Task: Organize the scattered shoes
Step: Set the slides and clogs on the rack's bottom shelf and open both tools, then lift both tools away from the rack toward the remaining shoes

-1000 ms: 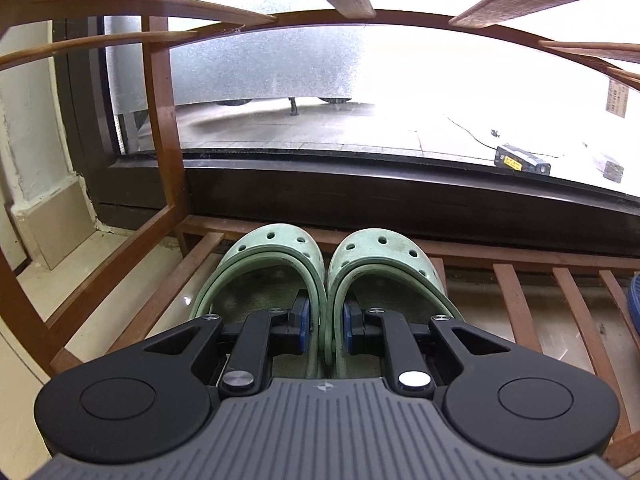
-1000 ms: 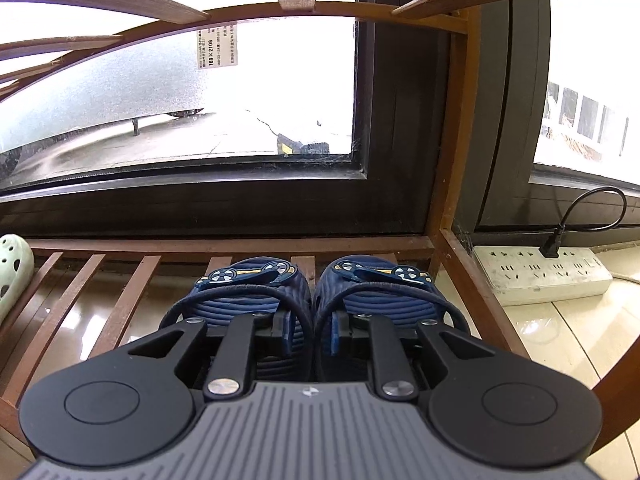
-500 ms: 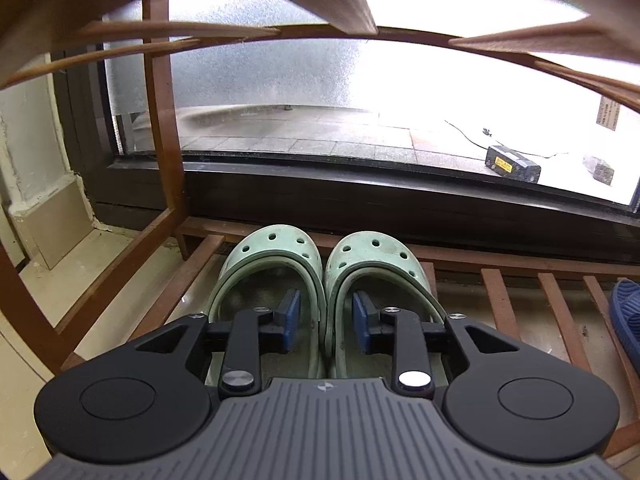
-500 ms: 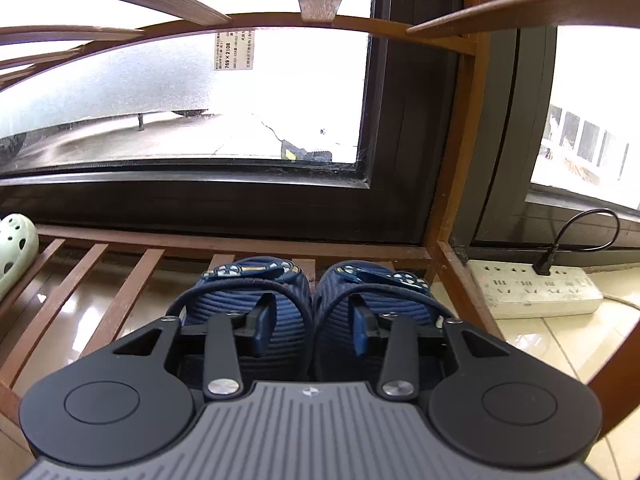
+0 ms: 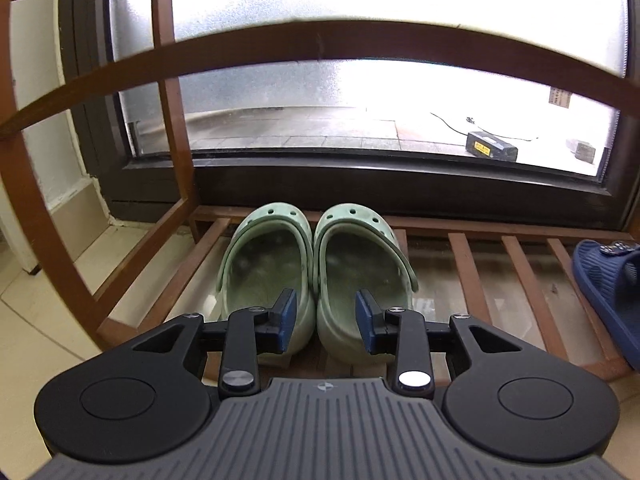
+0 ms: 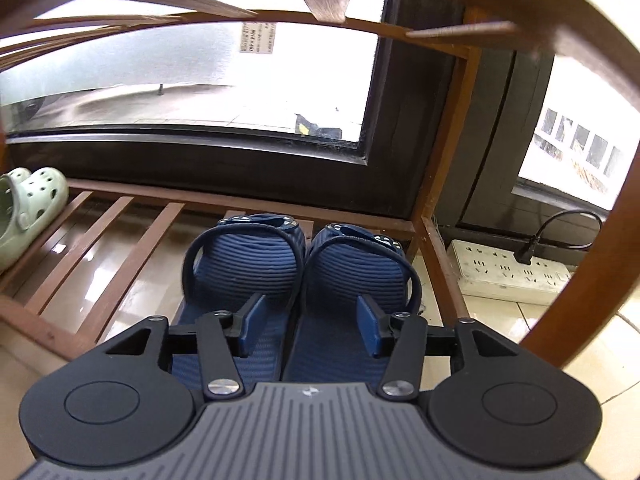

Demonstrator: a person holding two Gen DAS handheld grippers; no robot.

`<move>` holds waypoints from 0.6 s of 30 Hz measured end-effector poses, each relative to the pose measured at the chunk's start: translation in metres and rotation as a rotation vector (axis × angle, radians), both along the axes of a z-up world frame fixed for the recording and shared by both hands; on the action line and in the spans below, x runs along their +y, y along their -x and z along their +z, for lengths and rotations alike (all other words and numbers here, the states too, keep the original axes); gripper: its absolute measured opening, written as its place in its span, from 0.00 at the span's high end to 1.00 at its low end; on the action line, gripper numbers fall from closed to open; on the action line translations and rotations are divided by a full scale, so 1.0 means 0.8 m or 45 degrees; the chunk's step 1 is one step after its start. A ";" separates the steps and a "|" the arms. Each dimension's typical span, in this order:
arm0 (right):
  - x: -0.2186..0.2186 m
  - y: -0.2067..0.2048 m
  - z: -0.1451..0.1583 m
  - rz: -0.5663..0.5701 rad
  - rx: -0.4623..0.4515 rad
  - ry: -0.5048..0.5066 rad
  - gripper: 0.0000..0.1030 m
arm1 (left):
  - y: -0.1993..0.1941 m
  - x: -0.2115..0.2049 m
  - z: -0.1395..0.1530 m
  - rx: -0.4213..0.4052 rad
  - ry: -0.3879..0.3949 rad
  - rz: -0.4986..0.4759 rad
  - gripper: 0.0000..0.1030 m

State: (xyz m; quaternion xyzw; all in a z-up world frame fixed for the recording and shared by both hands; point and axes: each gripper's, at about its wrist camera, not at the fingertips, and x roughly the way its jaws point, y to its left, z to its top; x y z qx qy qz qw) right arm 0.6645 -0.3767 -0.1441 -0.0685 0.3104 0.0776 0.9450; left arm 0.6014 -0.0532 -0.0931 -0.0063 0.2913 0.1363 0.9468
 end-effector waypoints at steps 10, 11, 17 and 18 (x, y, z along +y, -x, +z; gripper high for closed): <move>0.003 0.009 0.005 -0.003 -0.014 -0.017 0.44 | 0.056 0.006 0.039 0.023 0.033 0.024 0.64; 0.005 0.013 0.004 0.011 -0.015 -0.018 0.44 | 0.067 0.006 0.044 0.026 0.037 0.026 0.64; 0.031 0.041 0.009 0.167 -0.043 -0.024 0.44 | 0.128 0.015 0.069 0.035 0.067 0.085 0.63; 0.037 0.045 0.012 0.202 -0.053 -0.023 0.42 | 0.135 0.017 0.072 0.036 0.068 0.100 0.62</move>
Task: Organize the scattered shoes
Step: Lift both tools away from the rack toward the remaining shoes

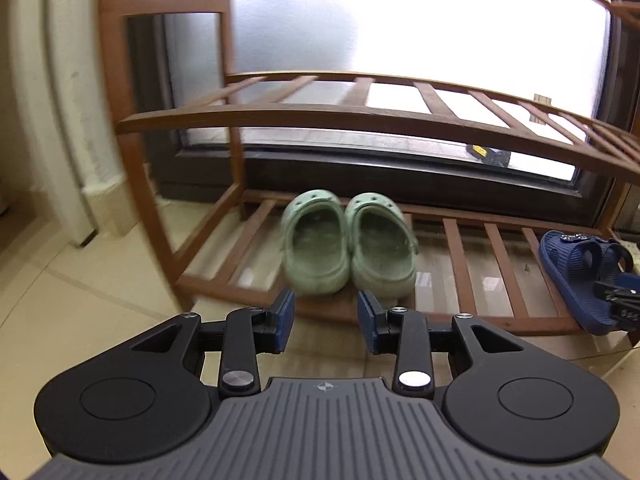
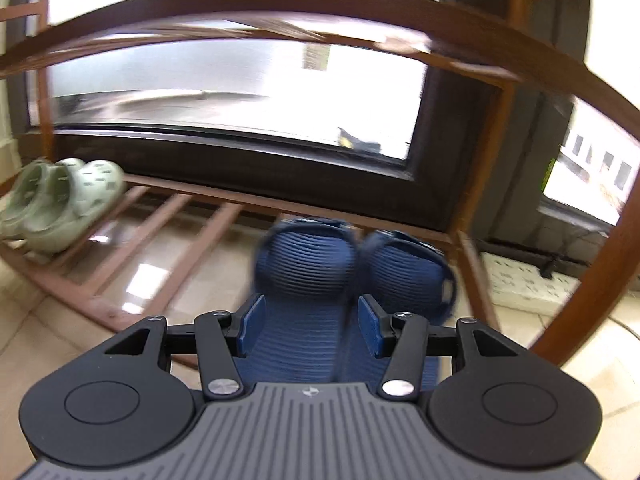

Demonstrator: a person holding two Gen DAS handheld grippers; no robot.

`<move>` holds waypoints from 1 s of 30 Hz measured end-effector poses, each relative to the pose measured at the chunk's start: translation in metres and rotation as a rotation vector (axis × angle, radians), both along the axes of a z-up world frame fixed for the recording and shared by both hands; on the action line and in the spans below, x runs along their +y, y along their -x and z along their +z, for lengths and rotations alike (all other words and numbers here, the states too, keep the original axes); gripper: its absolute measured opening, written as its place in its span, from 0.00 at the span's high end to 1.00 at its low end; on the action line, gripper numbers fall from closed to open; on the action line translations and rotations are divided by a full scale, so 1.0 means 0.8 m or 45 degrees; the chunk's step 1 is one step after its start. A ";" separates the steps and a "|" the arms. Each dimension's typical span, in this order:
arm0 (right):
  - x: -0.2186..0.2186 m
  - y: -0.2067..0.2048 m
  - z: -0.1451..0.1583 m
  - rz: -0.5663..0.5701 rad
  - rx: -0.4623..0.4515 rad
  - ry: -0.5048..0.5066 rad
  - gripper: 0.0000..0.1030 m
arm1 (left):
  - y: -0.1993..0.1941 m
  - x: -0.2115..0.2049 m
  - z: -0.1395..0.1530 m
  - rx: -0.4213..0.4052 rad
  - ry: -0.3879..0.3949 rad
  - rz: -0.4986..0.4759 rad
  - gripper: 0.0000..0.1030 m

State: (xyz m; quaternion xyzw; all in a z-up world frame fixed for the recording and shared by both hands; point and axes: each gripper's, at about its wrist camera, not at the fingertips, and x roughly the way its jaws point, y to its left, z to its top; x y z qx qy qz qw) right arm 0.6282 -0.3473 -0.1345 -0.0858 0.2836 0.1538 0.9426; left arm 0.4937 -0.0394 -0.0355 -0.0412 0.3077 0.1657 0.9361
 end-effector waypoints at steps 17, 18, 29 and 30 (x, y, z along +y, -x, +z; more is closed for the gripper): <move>0.158 0.053 0.068 0.878 0.120 0.138 0.26 | 0.139 0.054 0.075 0.152 -0.002 0.367 0.53; 0.169 0.059 0.072 0.929 0.123 0.152 0.26 | 0.145 0.056 0.074 0.155 0.006 0.382 0.53; 0.266 0.119 0.111 1.307 0.143 0.261 0.18 | 0.240 0.076 0.048 0.149 0.127 0.625 0.52; 0.273 0.124 0.112 1.332 0.157 0.262 0.18 | 0.250 0.078 0.046 0.146 0.158 0.660 0.52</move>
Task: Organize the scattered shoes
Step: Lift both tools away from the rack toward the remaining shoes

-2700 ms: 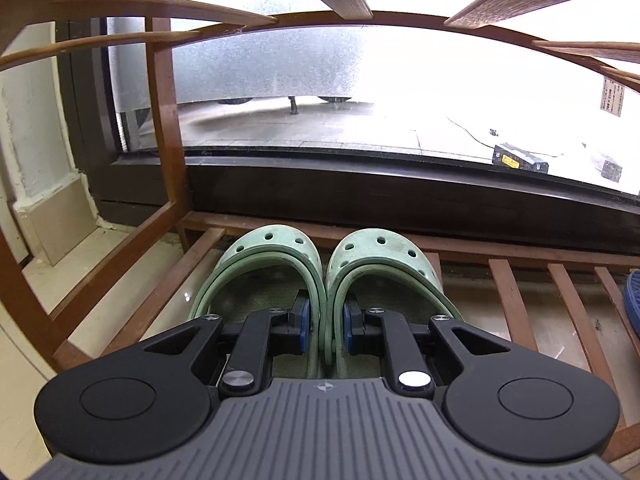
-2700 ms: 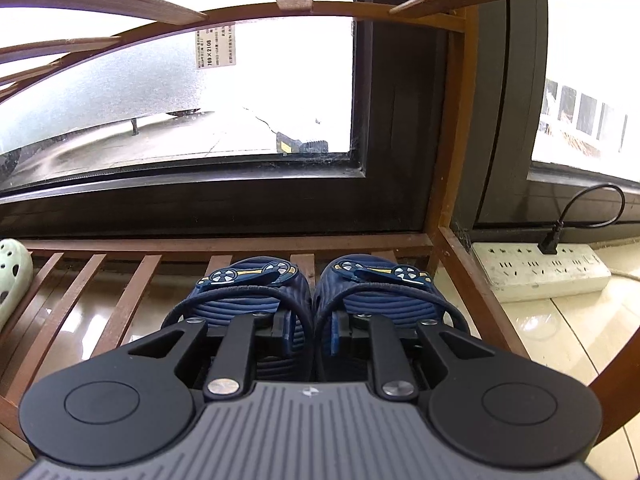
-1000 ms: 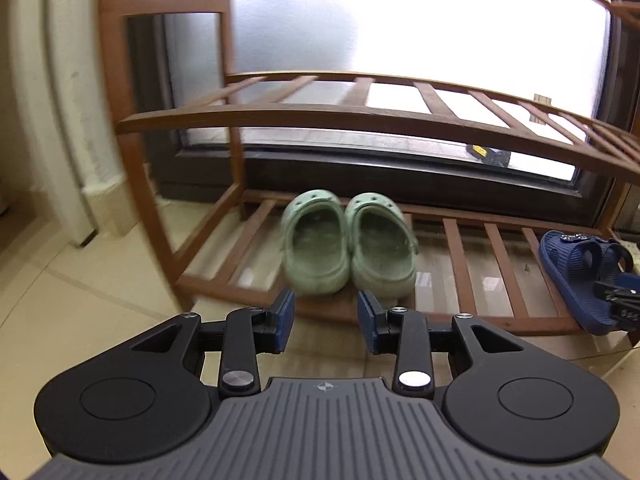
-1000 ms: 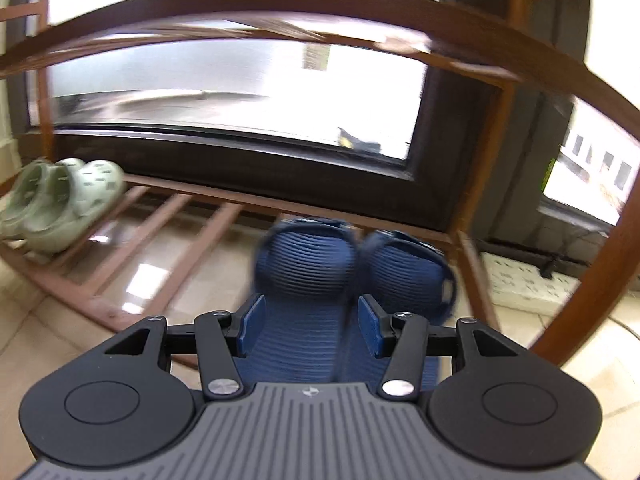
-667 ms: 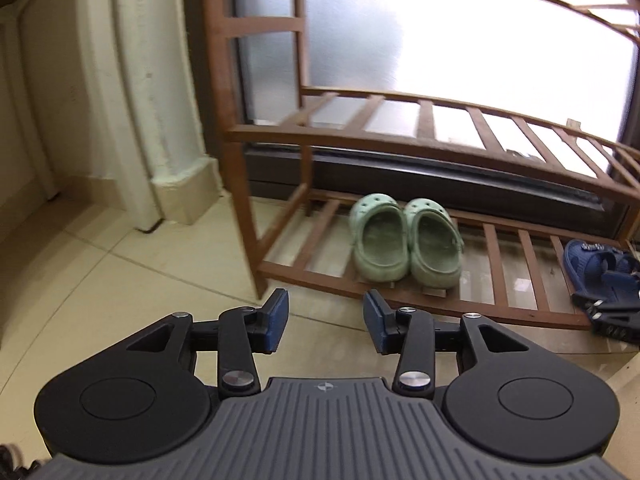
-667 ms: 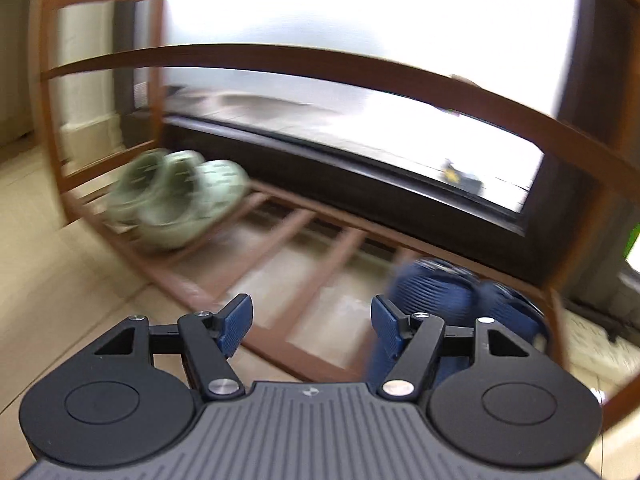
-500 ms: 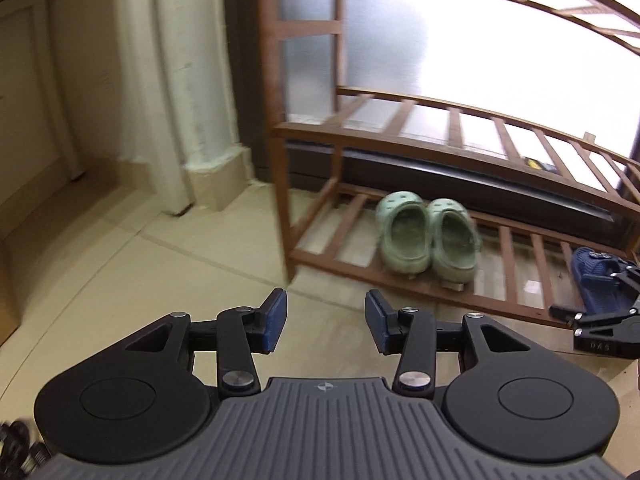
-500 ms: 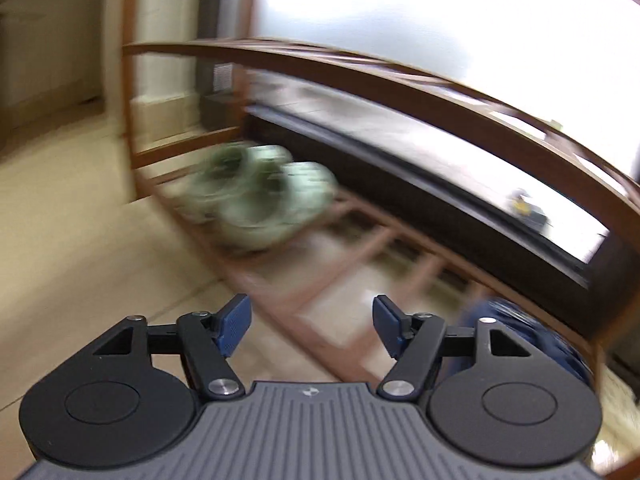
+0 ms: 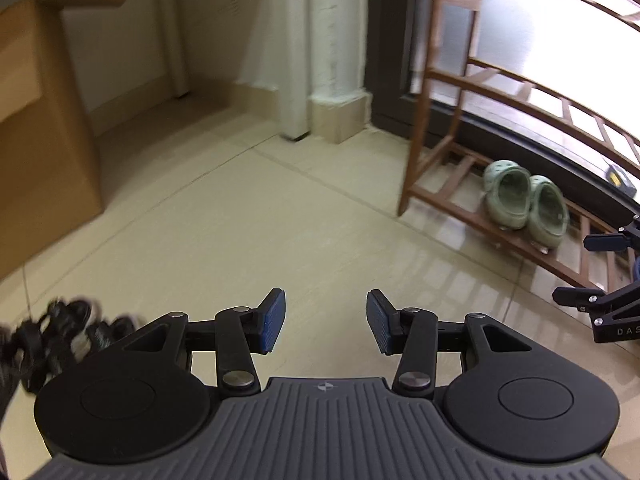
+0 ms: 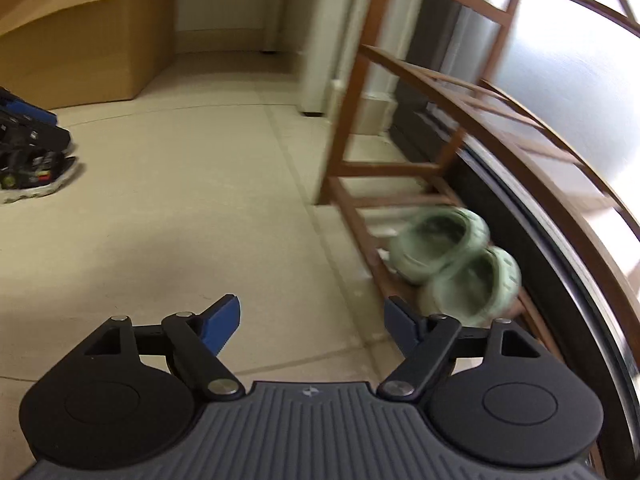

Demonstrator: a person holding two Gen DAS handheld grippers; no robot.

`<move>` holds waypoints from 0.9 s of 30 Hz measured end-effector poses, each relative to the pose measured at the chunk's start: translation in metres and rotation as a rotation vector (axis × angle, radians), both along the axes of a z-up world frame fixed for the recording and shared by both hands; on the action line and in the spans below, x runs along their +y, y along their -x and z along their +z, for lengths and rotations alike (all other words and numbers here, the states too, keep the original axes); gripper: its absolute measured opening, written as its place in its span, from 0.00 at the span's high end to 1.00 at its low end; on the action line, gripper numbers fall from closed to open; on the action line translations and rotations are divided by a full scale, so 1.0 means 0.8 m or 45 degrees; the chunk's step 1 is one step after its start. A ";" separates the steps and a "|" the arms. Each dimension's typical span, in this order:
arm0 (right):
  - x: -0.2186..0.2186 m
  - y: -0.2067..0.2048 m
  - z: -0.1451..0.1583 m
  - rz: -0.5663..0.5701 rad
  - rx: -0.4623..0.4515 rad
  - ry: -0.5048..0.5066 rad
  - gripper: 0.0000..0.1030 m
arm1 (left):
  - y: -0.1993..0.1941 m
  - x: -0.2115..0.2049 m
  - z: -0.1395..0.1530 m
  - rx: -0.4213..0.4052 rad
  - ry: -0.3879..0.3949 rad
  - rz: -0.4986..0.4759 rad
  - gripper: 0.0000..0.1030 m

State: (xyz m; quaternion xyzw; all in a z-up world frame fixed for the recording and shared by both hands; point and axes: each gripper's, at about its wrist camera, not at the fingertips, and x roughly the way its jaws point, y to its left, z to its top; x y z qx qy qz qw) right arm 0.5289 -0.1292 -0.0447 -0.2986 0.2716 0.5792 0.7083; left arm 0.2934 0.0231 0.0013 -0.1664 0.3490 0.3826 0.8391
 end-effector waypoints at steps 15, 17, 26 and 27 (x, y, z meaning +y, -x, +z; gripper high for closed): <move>0.072 0.053 0.014 0.215 0.228 0.117 0.14 | 0.111 -0.009 -0.002 0.055 0.032 0.198 0.45; 0.078 0.059 0.014 0.228 0.233 0.128 0.14 | 0.134 -0.006 0.000 0.050 0.038 0.242 0.44; 0.086 0.084 0.009 0.275 0.252 0.180 0.13 | 0.225 0.001 0.009 0.115 -0.006 0.385 0.42; 0.086 0.086 0.008 0.276 0.253 0.184 0.13 | 0.236 0.002 0.011 0.124 -0.012 0.397 0.42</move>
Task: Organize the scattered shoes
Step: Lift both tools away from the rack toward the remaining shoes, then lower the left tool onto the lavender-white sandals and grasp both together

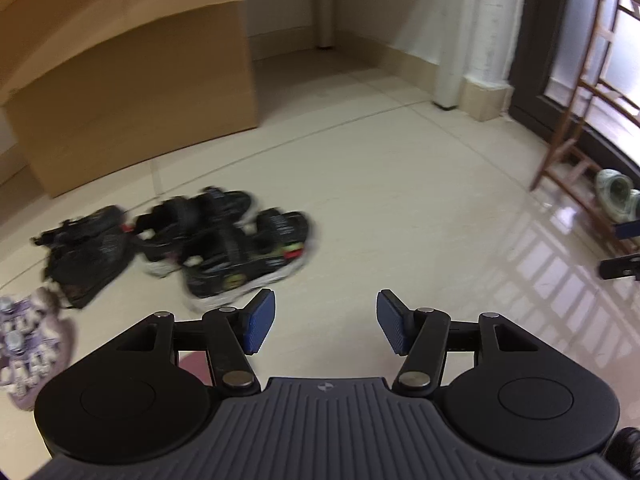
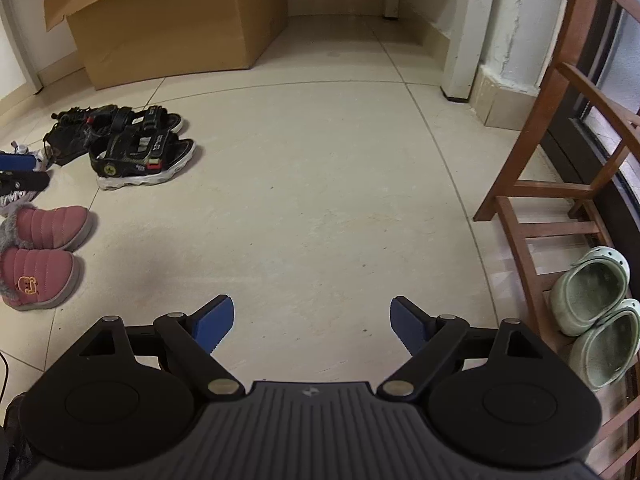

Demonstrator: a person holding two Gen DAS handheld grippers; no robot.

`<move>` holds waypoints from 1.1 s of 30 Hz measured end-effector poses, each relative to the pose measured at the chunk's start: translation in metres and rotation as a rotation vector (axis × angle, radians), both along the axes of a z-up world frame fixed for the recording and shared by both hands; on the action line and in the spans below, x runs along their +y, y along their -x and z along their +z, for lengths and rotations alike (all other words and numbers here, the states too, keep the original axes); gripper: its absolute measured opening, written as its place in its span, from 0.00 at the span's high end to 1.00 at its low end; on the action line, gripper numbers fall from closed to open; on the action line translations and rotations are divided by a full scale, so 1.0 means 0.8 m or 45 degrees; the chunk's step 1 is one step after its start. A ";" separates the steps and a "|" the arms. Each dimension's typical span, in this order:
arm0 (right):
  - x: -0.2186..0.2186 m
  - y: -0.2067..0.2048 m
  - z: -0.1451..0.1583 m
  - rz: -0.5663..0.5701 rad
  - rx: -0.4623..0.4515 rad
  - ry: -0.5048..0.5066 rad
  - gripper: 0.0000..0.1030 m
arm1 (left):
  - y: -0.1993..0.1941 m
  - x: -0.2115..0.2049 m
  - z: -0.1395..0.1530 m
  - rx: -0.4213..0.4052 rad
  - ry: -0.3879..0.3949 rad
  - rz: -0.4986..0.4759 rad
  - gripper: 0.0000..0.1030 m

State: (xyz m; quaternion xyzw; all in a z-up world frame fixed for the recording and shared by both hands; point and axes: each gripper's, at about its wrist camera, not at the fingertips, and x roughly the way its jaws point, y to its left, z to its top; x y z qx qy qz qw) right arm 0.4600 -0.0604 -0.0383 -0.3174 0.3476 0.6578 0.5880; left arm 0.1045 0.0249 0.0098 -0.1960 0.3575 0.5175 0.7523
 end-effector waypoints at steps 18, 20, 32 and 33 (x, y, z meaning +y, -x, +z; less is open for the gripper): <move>0.005 0.013 -0.016 0.013 0.001 0.063 0.13 | 0.164 0.029 0.011 0.156 -0.056 0.190 0.42; 0.006 0.015 -0.018 0.018 -0.003 0.069 0.13 | 0.183 0.034 0.007 0.162 -0.066 0.203 0.42; 0.014 0.026 -0.026 0.030 -0.027 0.111 0.12 | 0.305 0.048 -0.012 0.055 -0.125 0.121 0.38; 0.015 0.028 -0.026 0.034 -0.031 0.114 0.12 | 0.315 0.050 -0.013 0.062 -0.127 0.117 0.35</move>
